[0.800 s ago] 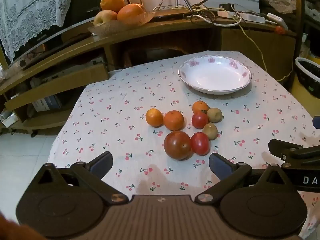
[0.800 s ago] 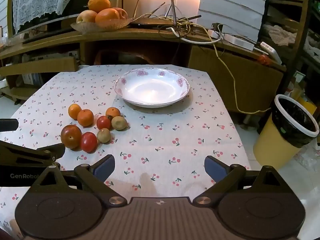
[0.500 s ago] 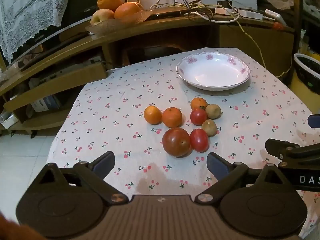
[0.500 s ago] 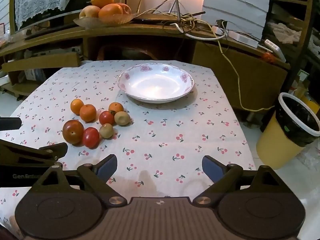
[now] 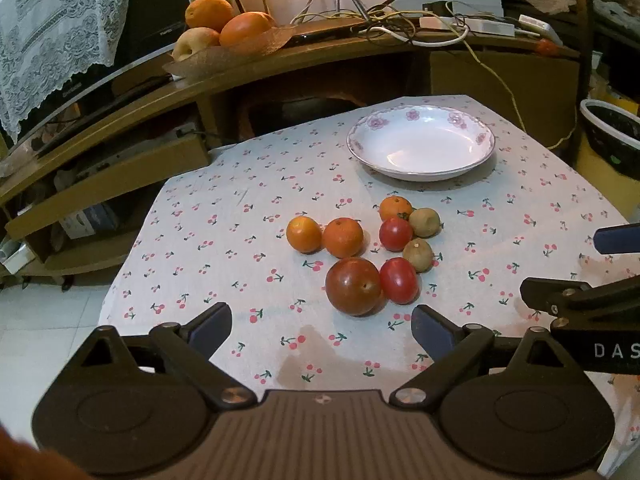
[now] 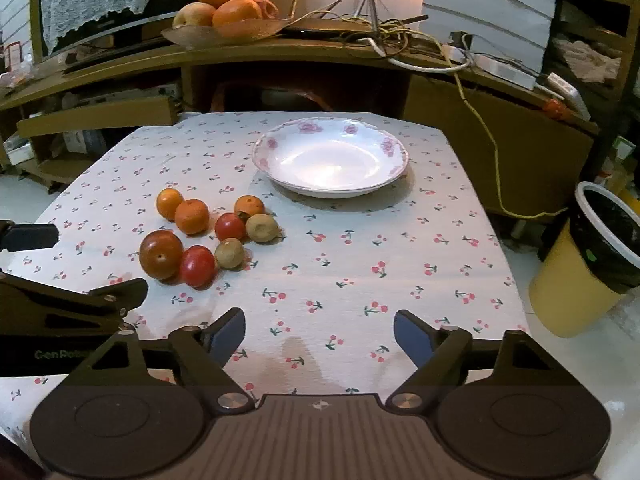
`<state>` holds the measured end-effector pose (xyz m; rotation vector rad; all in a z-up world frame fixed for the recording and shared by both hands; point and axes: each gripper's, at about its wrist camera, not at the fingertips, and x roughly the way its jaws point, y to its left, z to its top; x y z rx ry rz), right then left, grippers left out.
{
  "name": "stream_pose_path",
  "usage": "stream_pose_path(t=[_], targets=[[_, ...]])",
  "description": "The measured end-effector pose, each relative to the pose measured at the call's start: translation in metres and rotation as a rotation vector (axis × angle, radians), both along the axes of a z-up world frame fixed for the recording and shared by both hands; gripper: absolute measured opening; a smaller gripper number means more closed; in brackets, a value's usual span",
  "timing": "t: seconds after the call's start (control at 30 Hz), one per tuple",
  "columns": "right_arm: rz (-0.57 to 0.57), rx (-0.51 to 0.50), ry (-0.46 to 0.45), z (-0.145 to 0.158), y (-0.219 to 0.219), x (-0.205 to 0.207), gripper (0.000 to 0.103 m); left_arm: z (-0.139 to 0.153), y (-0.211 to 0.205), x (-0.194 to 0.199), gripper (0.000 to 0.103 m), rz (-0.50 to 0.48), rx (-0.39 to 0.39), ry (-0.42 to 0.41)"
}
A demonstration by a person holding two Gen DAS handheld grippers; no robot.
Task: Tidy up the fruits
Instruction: 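Move both tools toward the fruit cluster beside the white bowl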
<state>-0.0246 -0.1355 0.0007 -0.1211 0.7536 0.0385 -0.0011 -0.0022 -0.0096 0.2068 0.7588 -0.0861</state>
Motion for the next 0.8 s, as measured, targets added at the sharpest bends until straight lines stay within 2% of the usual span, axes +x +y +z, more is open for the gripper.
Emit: stream_pose_path(t=[0.23,0.47,0.8], targets=[[0.042,0.034,0.034,-0.001,0.002,0.008,0.068,-0.001,0.003,0.005,0.1,-0.011,0.01,0.002],[0.112,0.093,0.071,-0.003,0.006,0.02,0.056,-0.003,0.013,0.011,0.099,-0.011,-0.022,0.021],[0.179,0.116,0.12,-0.006,0.018,0.037,0.046,-0.009,0.018,0.021,0.096,-0.005,-0.003,0.034]])
